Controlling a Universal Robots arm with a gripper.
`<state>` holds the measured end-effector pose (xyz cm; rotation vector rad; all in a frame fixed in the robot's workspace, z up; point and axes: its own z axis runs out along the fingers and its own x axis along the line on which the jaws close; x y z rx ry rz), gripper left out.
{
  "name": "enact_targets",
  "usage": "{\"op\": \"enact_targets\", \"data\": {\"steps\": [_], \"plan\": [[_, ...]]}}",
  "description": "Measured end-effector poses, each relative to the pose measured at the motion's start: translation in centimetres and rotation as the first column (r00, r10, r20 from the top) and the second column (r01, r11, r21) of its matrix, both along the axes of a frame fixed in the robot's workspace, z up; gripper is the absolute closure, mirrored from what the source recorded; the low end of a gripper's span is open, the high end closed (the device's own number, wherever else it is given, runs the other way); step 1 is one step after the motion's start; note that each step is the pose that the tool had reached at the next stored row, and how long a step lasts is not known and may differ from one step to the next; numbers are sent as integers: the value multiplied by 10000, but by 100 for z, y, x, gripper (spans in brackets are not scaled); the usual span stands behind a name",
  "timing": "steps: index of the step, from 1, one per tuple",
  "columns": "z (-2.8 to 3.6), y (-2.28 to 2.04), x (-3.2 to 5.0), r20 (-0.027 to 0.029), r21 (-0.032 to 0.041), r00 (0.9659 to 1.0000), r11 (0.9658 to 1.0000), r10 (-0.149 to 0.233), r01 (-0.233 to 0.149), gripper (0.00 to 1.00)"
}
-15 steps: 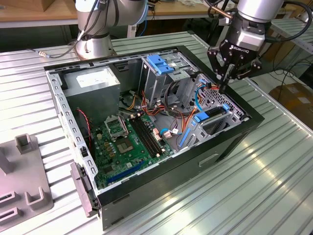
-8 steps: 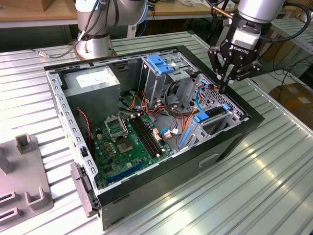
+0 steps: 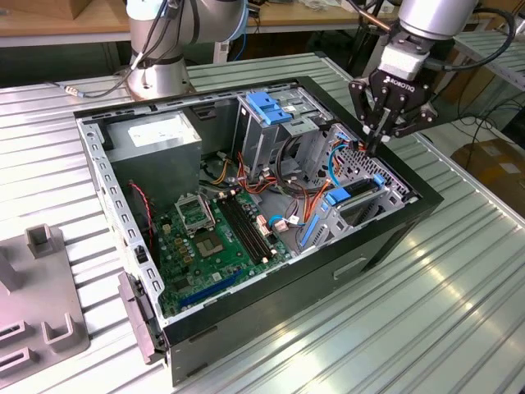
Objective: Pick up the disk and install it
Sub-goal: 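Insert the first disk wire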
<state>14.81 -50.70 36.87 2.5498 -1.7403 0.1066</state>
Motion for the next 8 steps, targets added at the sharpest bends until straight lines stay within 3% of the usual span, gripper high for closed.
{"op": "enact_targets", "data": {"steps": [3, 8], "plan": [[-9, 0, 0, 0, 0, 9982, 9982, -605, 605, 84], [-21, 0, 0, 0, 0, 9892, 9892, -1464, 1464, 84]]}}
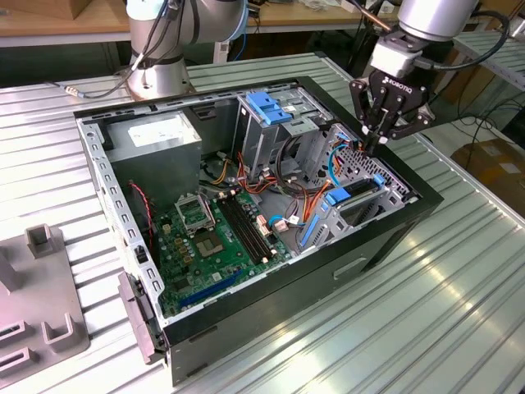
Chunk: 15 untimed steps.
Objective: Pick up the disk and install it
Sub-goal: 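Insert the first disk wire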
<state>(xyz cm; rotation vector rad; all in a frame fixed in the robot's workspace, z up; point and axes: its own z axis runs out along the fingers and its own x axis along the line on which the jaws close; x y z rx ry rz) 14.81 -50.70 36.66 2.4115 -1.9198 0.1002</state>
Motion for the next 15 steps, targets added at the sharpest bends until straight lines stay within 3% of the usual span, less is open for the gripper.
{"op": "enact_targets", "data": {"steps": [2, 6, 11, 15], "plan": [[-6, 0, -1, 1, -3, 9995, 9995, -323, 323, 84], [-14, -13, -64, 0, -5, 9993, 9993, -382, 382, 84], [-32, -12, -64, 0, -11, 9929, 9929, -1188, 1188, 84], [-45, -18, -64, 1, -10, 9897, 9897, -1431, 1431, 84]]}}
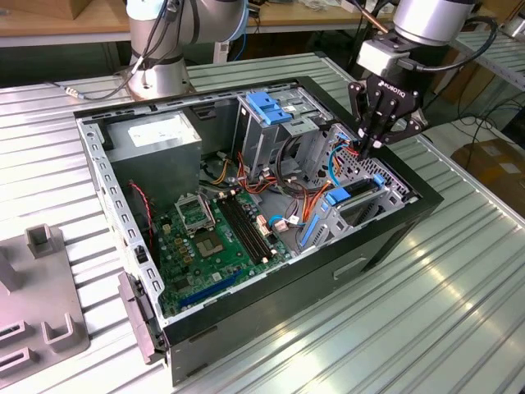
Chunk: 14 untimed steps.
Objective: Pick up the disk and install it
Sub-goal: 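Insert the first disk wire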
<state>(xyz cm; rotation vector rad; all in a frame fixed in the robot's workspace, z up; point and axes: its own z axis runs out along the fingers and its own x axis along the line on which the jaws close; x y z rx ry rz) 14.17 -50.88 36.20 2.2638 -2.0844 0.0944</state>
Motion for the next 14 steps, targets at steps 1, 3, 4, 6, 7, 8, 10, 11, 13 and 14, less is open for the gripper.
{"op": "enact_targets", "data": {"steps": [1, 3, 4, 6, 7, 8, 10, 11, 13, 14], "plan": [[-1, -7, 0, 0, -2, 10000, 10000, -17, 17, 84], [-9, -47, -3, -1, 49, 10000, 10000, -30, 30, 84], [-14, -68, -5, -1, 124, 10000, 9999, -35, 35, 84], [-24, -145, -6, -1, 157, 10000, 9999, -45, 45, 84], [-27, -182, -7, -1, 157, 10000, 9999, -45, 45, 84], [-28, -199, -8, -1, 157, 10000, 9999, -46, 46, 84], [-30, -224, -10, -1, 156, 10000, 9999, -47, 47, 84], [-30, -226, -10, -1, 157, 10000, 9999, -47, 47, 84], [-30, -227, -10, -1, 157, 10000, 9999, -46, 47, 84], [-30, -227, -10, -1, 157, 10000, 9999, -47, 47, 84]]}}
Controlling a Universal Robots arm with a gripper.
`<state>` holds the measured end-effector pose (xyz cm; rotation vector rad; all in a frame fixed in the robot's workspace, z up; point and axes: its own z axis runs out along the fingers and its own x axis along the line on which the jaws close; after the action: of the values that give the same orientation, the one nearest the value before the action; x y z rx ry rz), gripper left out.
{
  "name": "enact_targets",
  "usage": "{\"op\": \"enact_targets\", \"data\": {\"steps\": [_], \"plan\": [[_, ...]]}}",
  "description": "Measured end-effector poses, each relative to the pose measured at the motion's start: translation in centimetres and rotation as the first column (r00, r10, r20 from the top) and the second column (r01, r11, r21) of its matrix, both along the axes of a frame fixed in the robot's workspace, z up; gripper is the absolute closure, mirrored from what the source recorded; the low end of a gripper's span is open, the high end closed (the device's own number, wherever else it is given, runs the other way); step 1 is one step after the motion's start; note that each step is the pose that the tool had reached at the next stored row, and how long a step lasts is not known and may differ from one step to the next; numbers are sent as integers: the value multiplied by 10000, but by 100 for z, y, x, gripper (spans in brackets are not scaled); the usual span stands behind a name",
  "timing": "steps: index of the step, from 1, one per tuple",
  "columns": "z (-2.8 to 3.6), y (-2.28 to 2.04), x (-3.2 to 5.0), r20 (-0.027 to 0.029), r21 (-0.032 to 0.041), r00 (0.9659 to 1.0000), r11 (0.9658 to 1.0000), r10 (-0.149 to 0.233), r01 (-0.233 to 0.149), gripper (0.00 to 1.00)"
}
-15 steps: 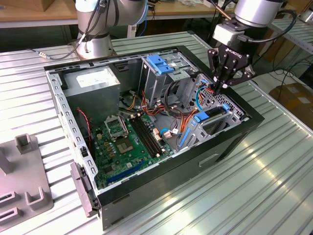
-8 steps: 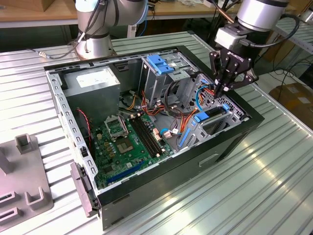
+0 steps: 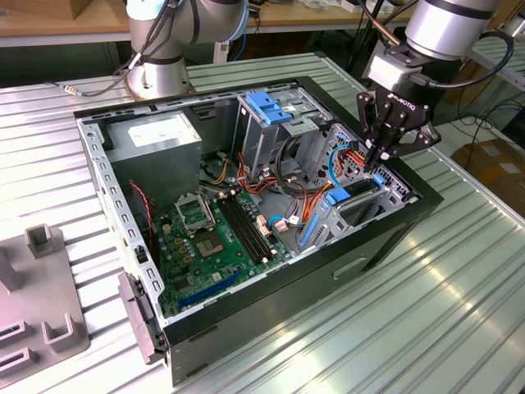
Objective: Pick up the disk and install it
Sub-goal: 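Insert the first disk wire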
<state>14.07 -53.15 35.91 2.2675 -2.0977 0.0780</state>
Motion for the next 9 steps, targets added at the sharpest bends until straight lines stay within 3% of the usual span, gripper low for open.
{"op": "enact_targets", "data": {"steps": [9], "plan": [[0, -4, 0, 0, 0, 10000, 10000, 0, 0, 84]]}}
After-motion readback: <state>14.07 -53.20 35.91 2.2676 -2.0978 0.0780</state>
